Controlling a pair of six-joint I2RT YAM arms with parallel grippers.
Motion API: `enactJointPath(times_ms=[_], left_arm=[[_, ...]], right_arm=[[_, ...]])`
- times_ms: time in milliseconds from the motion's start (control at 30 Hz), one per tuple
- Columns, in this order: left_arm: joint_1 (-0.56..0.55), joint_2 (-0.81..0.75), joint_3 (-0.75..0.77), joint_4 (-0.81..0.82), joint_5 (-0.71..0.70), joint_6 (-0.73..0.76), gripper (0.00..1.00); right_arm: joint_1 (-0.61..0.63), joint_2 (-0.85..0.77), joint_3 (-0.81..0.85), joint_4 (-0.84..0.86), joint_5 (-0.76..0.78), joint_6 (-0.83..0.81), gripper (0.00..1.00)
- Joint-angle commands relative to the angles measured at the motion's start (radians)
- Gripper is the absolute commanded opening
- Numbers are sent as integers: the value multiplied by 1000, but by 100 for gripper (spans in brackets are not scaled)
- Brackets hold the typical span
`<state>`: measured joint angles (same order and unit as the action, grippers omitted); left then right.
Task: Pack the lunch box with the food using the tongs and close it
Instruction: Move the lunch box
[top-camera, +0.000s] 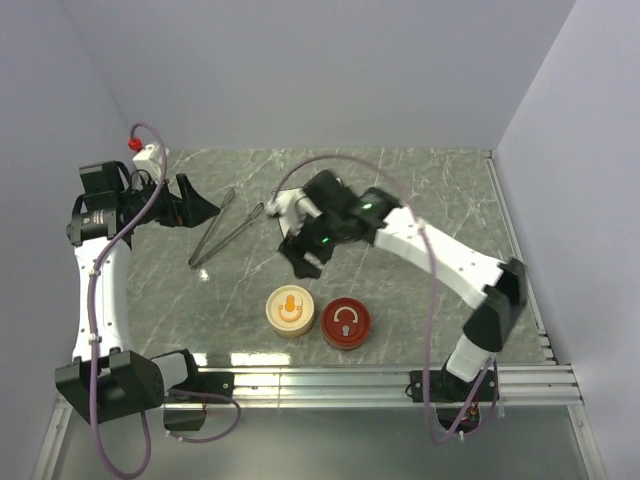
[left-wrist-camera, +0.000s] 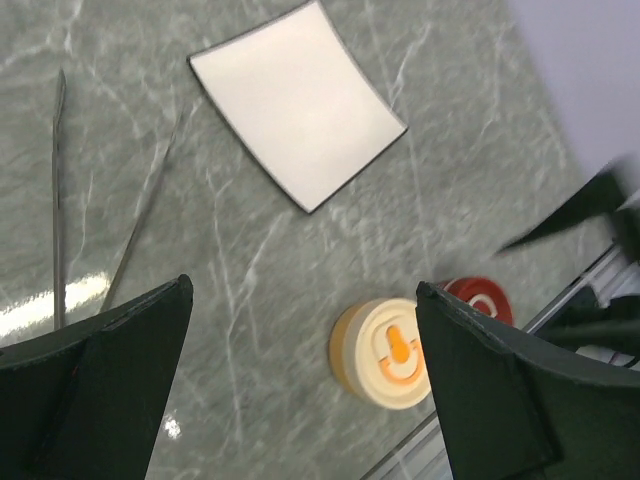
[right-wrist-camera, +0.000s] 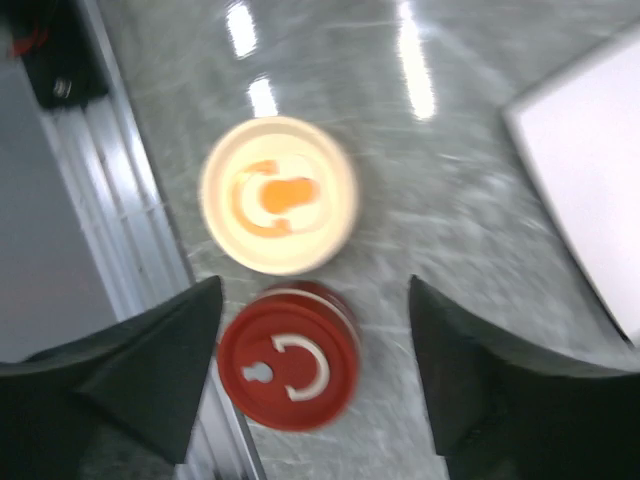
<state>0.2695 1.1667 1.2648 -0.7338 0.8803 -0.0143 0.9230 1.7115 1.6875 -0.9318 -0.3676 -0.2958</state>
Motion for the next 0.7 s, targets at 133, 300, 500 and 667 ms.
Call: enactJointPath(times_ms=[133, 300, 500, 667], left_arm=[[-182, -5, -19, -85, -240, 201, 99], [-373, -29, -103, -30, -414, 223, 100], [-493, 7, -154, 97, -616, 146, 99], [-533, 27, -185, 177, -672, 113, 99]], right_arm=[[-301, -265, -187, 103, -65, 81, 85], [-481, -438, -377, 155, -77, 110, 89], [-726, -587, -581, 214, -70, 144, 95], [-777, -645, -702, 283, 58, 254, 96]])
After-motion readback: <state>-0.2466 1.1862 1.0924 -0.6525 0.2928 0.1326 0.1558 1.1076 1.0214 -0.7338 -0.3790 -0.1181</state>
